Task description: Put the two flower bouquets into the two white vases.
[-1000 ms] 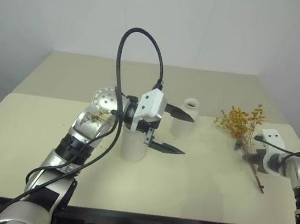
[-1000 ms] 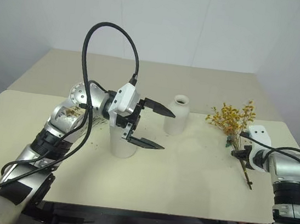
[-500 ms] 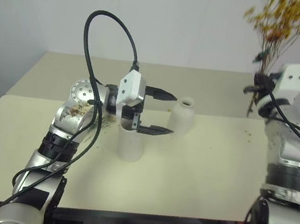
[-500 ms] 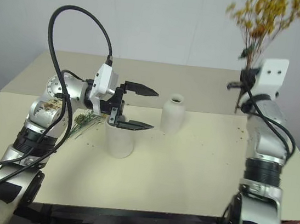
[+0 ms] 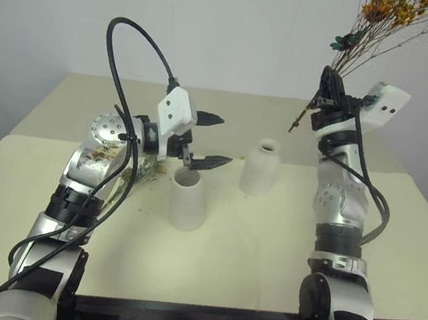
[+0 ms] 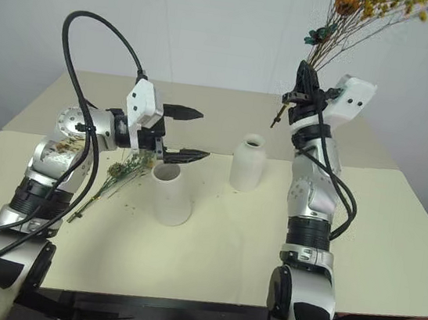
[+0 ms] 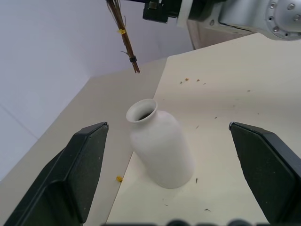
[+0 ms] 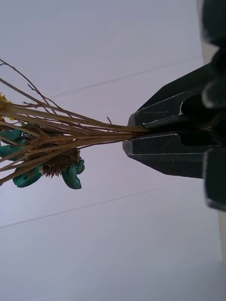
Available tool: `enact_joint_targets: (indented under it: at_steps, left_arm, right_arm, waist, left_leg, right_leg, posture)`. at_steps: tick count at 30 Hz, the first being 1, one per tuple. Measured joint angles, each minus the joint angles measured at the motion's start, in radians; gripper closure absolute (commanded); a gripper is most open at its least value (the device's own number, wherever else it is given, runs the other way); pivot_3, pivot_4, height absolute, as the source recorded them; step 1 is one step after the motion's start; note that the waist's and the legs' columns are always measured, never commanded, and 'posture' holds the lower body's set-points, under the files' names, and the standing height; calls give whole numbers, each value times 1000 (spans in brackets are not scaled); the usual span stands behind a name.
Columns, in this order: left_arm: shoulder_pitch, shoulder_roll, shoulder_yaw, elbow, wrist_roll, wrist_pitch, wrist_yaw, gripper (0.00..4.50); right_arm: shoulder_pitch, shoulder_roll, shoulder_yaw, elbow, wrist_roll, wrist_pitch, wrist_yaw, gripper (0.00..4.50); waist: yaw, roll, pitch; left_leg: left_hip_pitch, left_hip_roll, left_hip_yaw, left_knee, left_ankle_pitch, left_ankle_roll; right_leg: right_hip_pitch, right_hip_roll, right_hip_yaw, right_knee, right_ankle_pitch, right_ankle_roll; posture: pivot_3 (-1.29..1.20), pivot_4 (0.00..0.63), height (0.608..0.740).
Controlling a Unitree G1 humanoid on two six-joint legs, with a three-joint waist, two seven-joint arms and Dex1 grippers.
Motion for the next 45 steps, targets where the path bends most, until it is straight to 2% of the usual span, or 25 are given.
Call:
enact_joint_targets:
  at_steps: [20,38,41,45]
  left_arm:
    - [0,6,0,2,8,60,53,0]
    - [13,13,0,-9,8,61,59,0]
    - [13,13,0,-9,8,61,59,0]
    - [19,13,0,-9,8,60,61,0]
  right_arm:
    - [5,60,71,267,-72,-210,80,4456]
    - [84,83,144,320,-195,-330,53,4456]
    - [84,88,145,329,-205,-340,28,3735]
    - [84,92,146,331,-205,-342,21,2433]
  waist:
    - [-21,0,0]
    - [-22,0,0]
    - [-22,0,0]
    - [-22,0,0]
  left_leg:
    - [0,0,0,-1,0,0]
    - [1,0,0,-1,0,0]
    - [1,0,0,-1,0,0]
    - [1,0,0,-1,0,0]
  right_leg:
    - [0,0,1,1,0,0]
    - [-1,0,2,1,0,0]
    - [-1,0,2,1,0,0]
    - [-1,0,2,1,0,0]
  posture:
    - [0,150,740]
    - [0,150,740]
    - [0,150,740]
    - [0,150,740]
